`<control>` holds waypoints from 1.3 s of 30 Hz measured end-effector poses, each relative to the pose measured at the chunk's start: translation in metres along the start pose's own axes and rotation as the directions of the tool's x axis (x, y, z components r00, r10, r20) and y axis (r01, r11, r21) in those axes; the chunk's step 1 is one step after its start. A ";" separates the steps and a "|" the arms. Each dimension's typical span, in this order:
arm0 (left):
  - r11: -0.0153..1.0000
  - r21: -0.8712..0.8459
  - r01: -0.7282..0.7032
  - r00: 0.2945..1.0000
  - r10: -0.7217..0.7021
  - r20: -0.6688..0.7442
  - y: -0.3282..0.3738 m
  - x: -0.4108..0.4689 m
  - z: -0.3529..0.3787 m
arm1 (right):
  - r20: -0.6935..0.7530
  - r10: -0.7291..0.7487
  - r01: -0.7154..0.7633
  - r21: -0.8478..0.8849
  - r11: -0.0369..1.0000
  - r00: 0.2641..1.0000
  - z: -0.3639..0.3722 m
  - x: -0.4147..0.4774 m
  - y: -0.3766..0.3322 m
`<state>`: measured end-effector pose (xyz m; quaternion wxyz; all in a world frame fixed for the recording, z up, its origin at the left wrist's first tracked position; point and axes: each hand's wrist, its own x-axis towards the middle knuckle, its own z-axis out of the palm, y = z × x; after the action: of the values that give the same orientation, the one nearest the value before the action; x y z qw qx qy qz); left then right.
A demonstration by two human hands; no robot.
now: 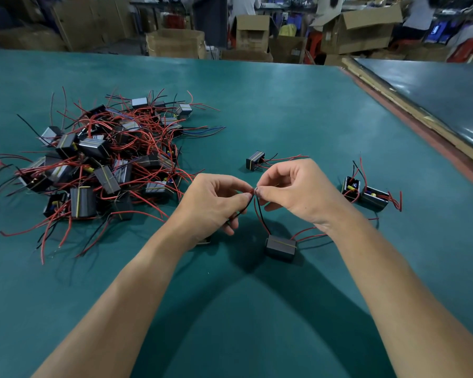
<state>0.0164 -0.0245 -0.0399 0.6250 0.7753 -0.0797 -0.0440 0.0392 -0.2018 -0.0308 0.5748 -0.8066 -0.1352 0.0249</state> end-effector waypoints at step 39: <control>0.994 0.094 0.055 0.995 -0.047 -0.088 -0.005 0.002 0.003 | 0.062 -0.177 0.188 -0.347 0.919 0.982 -0.005 -0.005 -0.003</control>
<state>0.0181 -0.0264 -0.0457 0.5882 0.8076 -0.0351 -0.0230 0.0349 -0.2063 -0.0266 0.4192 -0.8798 -0.2203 -0.0416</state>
